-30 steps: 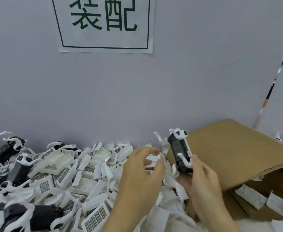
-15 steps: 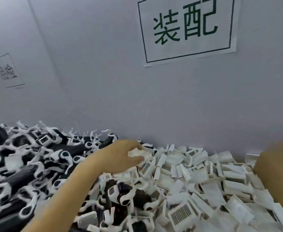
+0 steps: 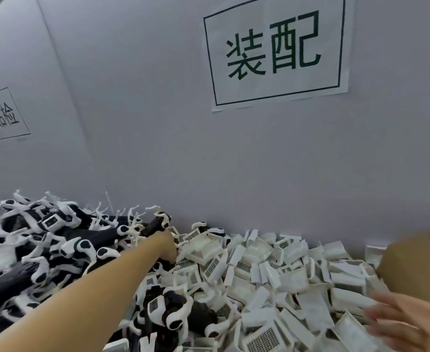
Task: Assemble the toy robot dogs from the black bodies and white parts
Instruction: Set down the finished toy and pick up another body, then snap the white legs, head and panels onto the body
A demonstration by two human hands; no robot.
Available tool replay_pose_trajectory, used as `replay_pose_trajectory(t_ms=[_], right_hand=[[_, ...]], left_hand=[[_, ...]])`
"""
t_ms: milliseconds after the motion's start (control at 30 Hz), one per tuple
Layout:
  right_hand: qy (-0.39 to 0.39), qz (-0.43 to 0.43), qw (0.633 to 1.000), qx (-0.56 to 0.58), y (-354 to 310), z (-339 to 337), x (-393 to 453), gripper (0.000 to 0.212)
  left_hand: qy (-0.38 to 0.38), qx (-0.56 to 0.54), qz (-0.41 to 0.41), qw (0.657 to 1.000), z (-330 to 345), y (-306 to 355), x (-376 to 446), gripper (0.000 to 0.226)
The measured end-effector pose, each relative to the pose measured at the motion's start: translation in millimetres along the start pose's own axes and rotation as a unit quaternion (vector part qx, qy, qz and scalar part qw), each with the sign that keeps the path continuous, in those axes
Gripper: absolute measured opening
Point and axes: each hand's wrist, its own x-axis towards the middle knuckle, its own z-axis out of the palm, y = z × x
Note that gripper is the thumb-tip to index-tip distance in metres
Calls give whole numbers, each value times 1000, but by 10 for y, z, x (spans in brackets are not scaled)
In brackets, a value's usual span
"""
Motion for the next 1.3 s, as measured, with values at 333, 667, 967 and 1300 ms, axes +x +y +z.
replay_pose_trajectory(t_ms=[333, 667, 967, 1300], right_hand=[[37, 51, 996, -63, 254, 40, 66, 29], [62, 6, 987, -149, 359, 42, 63, 32], [111, -43, 982, -147, 403, -4, 68, 38], [40, -45, 918, -391, 382, -78, 20, 24]], left_hand=[[174, -83, 11, 981, -242, 35, -50, 22], [-23, -832, 157, 532, -747, 977, -1443, 12], [-190, -944, 165, 214, 205, 1793, -2174, 33], [-116, -858, 163, 473, 519, 2024, -1851, 26]])
